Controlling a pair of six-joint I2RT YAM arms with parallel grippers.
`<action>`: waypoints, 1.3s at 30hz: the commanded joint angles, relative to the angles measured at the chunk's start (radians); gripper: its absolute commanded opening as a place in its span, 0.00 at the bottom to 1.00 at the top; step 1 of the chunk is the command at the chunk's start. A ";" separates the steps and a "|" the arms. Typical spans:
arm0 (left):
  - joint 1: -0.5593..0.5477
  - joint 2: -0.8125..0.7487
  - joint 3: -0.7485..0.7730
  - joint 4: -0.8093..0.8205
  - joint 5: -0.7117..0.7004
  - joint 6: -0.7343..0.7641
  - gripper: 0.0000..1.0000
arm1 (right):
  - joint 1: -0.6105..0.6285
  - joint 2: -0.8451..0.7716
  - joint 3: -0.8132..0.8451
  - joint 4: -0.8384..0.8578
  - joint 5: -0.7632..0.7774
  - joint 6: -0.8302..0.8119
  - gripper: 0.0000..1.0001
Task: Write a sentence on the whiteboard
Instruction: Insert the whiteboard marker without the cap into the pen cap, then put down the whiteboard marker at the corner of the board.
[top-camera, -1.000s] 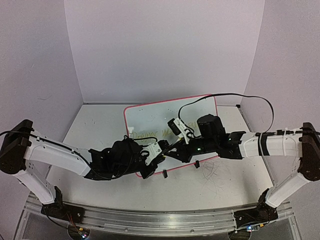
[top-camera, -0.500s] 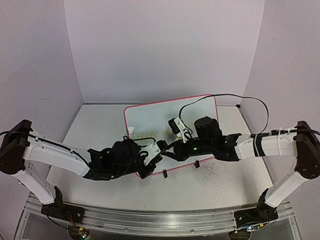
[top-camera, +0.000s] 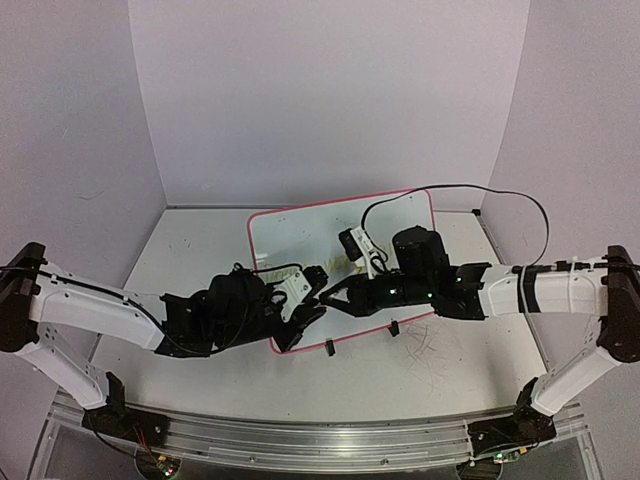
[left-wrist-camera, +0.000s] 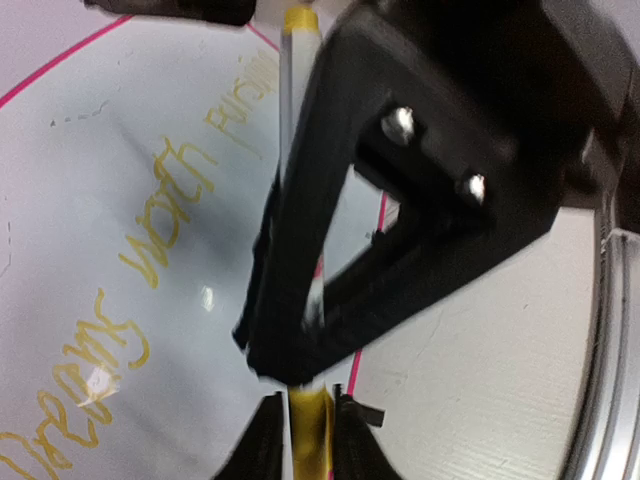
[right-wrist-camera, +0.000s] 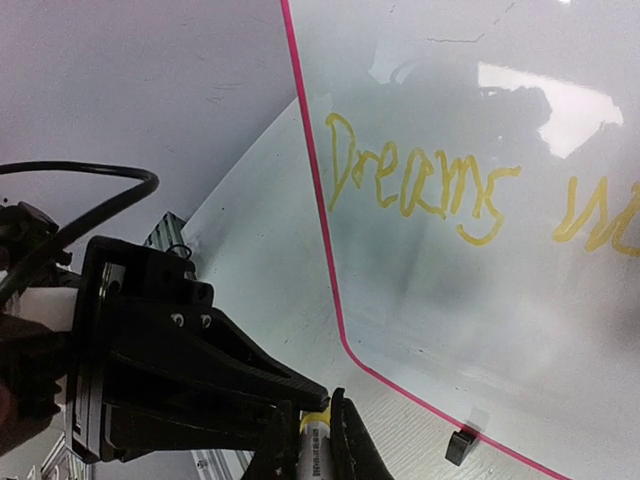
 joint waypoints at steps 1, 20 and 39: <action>-0.007 -0.092 0.048 0.144 0.066 -0.063 0.29 | 0.047 -0.023 0.031 -0.028 -0.083 0.013 0.00; -0.005 -0.378 -0.040 -0.033 -0.042 -0.173 0.74 | -0.166 -0.210 -0.087 -0.429 -0.028 0.084 0.00; -0.005 -0.453 -0.048 -0.033 0.041 -0.091 0.74 | -0.756 -0.129 -0.045 -1.209 0.209 0.070 0.03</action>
